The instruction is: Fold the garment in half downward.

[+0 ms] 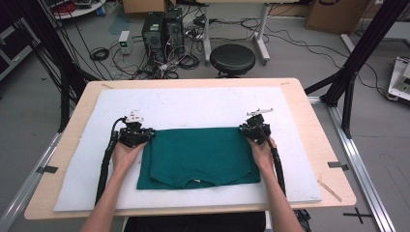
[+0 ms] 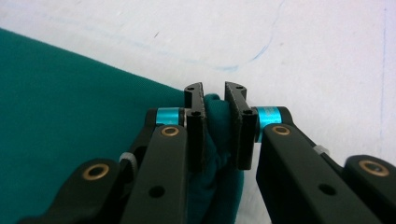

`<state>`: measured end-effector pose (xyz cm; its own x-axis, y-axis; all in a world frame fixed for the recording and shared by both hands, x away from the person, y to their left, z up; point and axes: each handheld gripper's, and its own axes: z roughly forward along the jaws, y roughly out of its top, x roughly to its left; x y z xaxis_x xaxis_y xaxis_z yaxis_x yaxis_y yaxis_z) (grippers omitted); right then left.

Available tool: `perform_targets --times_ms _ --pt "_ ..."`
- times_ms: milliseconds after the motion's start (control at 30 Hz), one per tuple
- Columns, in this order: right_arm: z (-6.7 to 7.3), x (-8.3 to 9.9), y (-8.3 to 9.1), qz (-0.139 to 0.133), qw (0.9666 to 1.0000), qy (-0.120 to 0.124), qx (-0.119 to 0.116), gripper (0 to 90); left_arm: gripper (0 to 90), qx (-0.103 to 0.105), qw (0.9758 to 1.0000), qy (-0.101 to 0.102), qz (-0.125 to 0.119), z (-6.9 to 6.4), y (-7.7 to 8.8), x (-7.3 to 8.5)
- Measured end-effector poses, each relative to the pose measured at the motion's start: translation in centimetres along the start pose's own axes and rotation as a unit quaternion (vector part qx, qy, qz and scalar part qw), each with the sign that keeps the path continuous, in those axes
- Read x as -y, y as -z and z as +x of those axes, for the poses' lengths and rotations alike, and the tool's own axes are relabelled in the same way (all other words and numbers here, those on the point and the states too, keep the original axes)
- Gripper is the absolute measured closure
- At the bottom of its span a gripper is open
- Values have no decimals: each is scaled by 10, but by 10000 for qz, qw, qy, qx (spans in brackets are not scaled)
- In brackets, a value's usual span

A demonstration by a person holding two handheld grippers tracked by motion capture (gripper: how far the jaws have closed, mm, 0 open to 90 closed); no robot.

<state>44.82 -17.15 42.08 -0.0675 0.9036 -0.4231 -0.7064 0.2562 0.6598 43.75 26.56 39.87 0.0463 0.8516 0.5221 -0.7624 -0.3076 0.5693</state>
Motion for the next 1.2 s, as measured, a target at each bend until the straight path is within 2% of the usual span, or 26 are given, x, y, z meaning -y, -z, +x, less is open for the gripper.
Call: perform_targets --times_ms 167,233,433,467,533,633,700,800,900,1000,1133,1200 --pt "-4 -6 -6 -9 9999 -19 122 799 802 -75 9999 42 -65 2 -8 -5" --pt "-6 -8 -8 -27 9999 -55 140 796 802 -77 9998 125 -95 2 -9 -5" --pt "-6 -8 -9 -35 9997 -177 187 763 798 -64 9999 121 -96 3 -8 -4" --pt "-6 -8 -8 -36 9996 -131 245 715 792 -65 9998 126 -105 3 -8 -4" --pt "-5 -7 -7 -4 9988 -184 452 557 764 -112 9998 148 -102 3 -8 -4" --pt "-8 -7 -3 118 9980 -339 517 390 583 -308 9994 154 -60 5 -5 -4" --pt "-8 -5 4 67 9980 -320 548 346 505 -405 9988 264 -77 7 -1 -5" --pt "-8 0 18 -191 9985 -311 408 311 444 -395 9984 289 -267 6 11 -8" --pt "-4 10 31 -392 9988 -155 262 286 393 -286 9985 137 -443 -1 24 -12" --pt "1 20 44 -464 9987 -34 190 254 350 -180 9983 -99 -548 -9 36 -12" --pt "6 34 59 -722 9973 -75 55 229 311 -98 9984 -321 -458 -17 49 -7" --pt "9 41 66 -807 9967 2 21 224 307 -16 9982 -363 -484 -19 55 -1"
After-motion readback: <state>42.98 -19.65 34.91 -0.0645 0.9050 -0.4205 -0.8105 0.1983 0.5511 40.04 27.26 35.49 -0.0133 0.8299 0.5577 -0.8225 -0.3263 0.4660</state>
